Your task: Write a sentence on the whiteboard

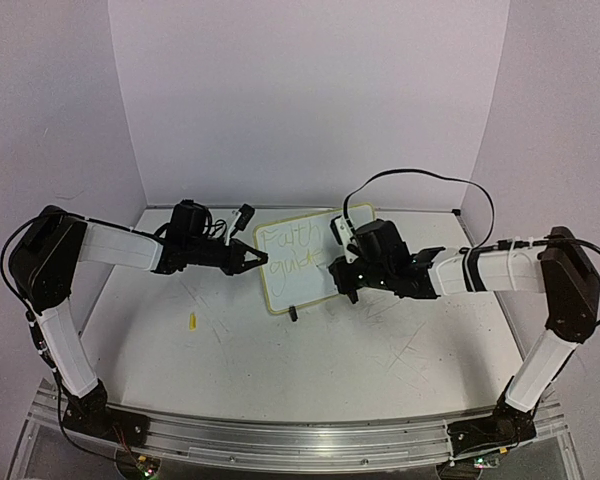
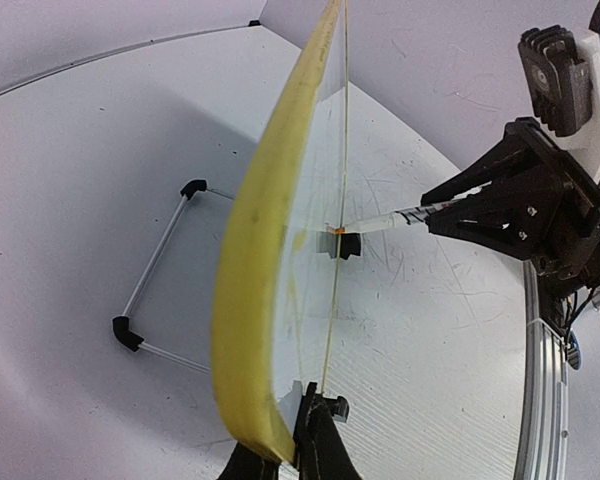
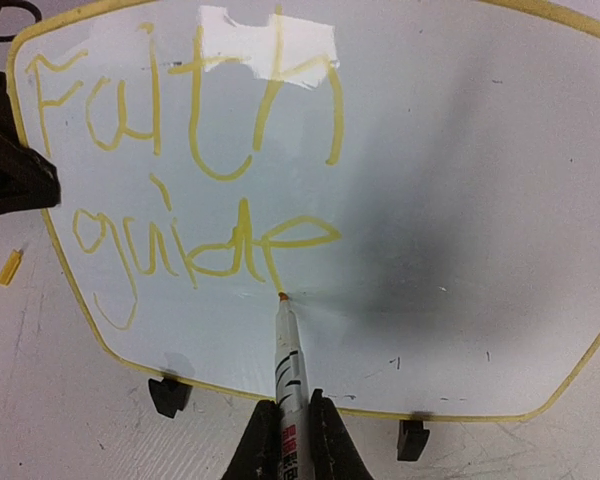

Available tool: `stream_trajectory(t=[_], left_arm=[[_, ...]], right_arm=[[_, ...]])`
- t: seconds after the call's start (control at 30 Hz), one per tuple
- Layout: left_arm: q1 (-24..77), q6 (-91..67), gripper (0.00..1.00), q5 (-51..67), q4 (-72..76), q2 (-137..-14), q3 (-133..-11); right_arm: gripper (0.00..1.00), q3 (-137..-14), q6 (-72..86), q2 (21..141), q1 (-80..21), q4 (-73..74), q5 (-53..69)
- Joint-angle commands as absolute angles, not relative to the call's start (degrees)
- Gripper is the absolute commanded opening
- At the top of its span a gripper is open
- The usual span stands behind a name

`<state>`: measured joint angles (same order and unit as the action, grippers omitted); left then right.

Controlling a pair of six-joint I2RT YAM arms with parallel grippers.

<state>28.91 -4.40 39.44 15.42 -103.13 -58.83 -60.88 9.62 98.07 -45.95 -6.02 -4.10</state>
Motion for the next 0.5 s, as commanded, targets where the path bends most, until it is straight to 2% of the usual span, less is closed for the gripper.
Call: stream_trajectory(t=[0.0, 0.17, 0.47], left_arm=[[28.0, 2.0, 0.00, 28.9, 10.4, -104.3, -59.7], [28.1, 2.2, 0.00, 28.9, 9.5, -104.4, -60.1], [28.1, 2.4, 0.00, 28.8, 9.1, -104.4, -60.3]], right_arm=[[0.00, -59.7, 9.7, 93.7, -45.7, -6.6, -10.1], [0.00, -57.0, 8.4, 87.8, -45.5, -12.7, -6.4], [0.00, -58.9, 10.0, 92.3, -43.4, -12.0, -5.3]])
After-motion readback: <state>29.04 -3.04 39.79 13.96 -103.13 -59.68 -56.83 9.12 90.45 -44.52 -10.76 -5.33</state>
